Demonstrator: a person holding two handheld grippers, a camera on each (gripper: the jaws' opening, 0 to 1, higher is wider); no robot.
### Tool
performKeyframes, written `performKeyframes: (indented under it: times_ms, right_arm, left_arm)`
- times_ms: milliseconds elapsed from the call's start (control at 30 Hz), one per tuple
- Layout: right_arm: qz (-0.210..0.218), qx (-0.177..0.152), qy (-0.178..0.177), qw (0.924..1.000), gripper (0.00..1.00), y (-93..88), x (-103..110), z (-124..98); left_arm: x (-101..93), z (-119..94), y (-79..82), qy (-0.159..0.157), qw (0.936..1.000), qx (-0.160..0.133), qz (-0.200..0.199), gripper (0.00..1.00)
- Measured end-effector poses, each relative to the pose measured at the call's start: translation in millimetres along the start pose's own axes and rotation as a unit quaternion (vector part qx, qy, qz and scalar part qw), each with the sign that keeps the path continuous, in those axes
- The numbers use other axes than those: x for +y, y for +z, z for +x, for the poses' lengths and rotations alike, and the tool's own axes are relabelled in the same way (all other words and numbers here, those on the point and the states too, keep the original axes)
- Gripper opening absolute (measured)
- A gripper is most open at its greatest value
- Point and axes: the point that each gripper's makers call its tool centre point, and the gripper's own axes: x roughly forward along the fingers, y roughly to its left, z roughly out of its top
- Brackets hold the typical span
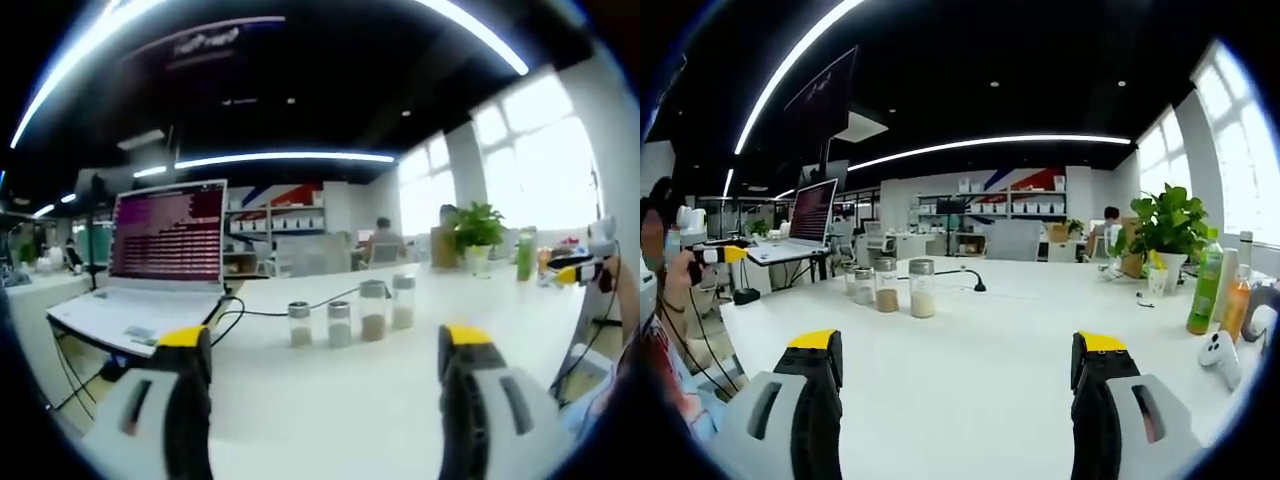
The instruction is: Rotate the seasoning bottle until the label or dispensing opening points toward the visible target arrow and the bottle remains upright within the marked orientation range
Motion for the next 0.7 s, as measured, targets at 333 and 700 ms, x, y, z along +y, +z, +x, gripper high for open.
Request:
performKeyframes:
  times_ms: [333, 700]
  right_arm:
    - [-0.004, -0.018, 0.01, 0.9998, 0.98, 16.3, 14.1, 9.0]
    - [0.013, -0.046, 0.054, 0.9974, 0.98, 24.8, 45.4, 34.5]
  left_arm:
    - [-10.8, -1.4, 6.4, -0.032, 0.9991, -0.019, -0.021, 1.0]
    - [-22.3, -1.5, 8.1, -0.052, 0.9981, -0.023, -0.024, 1.0]
